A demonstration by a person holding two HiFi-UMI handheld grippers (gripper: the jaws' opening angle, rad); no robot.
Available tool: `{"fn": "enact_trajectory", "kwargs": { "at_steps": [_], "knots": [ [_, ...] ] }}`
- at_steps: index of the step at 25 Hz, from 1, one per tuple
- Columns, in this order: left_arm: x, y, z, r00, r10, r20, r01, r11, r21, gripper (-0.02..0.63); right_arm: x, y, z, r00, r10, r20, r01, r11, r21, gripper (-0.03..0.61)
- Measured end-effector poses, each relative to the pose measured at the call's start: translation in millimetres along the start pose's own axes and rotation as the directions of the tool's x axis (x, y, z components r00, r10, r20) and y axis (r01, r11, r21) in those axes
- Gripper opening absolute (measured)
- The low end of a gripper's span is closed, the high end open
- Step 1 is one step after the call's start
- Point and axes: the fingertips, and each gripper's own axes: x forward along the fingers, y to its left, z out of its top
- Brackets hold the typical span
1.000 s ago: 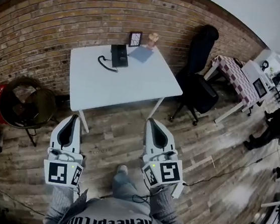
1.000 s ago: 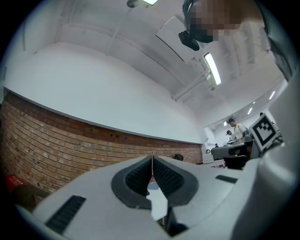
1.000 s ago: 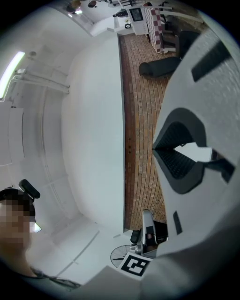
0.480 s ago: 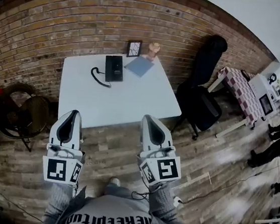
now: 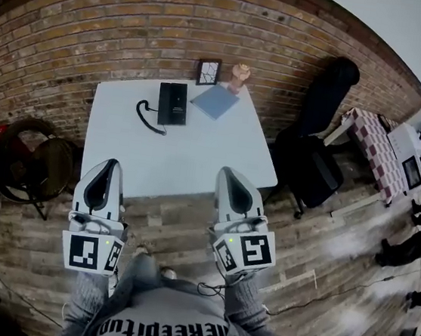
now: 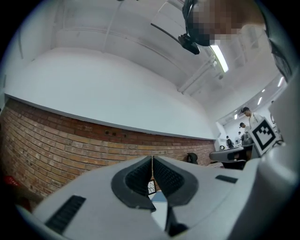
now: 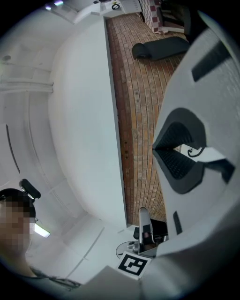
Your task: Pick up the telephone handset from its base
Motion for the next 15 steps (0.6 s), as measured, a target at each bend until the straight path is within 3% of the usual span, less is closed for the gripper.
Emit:
{"fn": "enact_trajectory", "kwargs": {
  "at_steps": [15],
  "knots": [
    [115.3, 44.4, -37.3, 1.000, -0.019, -0.008, 0.019, 1.000, -0.008, 0.012, 111.8, -49.6, -22.9, 0.999, -0.030, -0.014, 0.030, 1.000, 0.005, 0.005]
  ]
}}
